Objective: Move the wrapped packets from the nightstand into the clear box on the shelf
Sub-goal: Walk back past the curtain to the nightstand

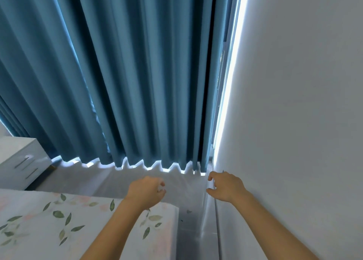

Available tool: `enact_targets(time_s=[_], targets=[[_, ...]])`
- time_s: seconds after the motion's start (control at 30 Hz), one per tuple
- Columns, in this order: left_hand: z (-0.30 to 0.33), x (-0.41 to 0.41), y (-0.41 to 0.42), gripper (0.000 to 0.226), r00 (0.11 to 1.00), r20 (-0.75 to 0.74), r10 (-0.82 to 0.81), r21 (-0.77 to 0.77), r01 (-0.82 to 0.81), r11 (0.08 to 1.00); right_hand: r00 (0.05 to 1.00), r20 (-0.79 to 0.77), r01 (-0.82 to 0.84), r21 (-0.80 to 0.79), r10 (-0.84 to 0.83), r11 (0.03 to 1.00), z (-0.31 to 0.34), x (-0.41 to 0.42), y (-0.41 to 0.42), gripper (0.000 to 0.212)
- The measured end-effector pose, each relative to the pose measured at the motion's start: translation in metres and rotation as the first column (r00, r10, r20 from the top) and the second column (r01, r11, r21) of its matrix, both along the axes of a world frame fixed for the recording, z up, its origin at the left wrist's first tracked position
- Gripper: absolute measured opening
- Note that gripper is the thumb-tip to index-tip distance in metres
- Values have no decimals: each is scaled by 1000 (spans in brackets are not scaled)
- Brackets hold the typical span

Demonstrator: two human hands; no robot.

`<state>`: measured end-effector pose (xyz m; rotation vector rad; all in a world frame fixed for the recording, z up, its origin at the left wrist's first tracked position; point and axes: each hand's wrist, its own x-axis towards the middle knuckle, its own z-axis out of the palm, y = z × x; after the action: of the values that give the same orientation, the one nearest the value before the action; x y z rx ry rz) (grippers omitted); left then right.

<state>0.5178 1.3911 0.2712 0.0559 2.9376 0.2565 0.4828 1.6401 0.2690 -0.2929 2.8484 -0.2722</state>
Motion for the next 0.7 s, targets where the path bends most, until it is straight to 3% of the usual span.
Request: enact_targets(time_s=[0.2,0.5,0.7], targets=[[10,-109,-16,32,996,-81,25,-7,-25,1000,999,-49,-22,-44,20,999,25,-111,-22,29],[-17,-247,-53,25,997,34,64,17,-64,998,1000,-6,9,-33,-9,999,-1,-241,-19,35],[-34,-375,-79,26,987,77,140,83,-146,986,999,-6,-54,-13,54,998,-15,-380,-46,33]])
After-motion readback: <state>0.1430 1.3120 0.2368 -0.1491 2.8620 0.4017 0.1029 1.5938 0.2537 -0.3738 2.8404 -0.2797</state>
